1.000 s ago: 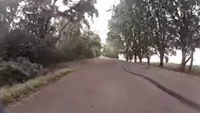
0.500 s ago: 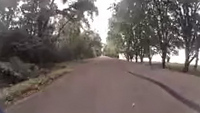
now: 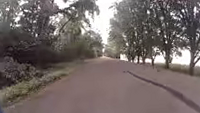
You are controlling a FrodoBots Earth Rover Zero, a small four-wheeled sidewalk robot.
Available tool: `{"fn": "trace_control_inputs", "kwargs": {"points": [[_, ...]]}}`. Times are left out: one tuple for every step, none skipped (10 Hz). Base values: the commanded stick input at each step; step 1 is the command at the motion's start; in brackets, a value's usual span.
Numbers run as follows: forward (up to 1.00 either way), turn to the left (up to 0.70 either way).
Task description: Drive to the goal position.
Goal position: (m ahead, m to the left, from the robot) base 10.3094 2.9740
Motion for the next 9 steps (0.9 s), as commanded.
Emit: {"fn": "trace_control_inputs", "kwargs": {"points": [[0.7,-0.01],[0.7,-0.01],[0.7,-0.01],[0.7,-0.01],[0.7,-0.01],[0.7,-0.01],[0.7,-0.01],[0.7,-0.01],[0.7,-0.01]]}}
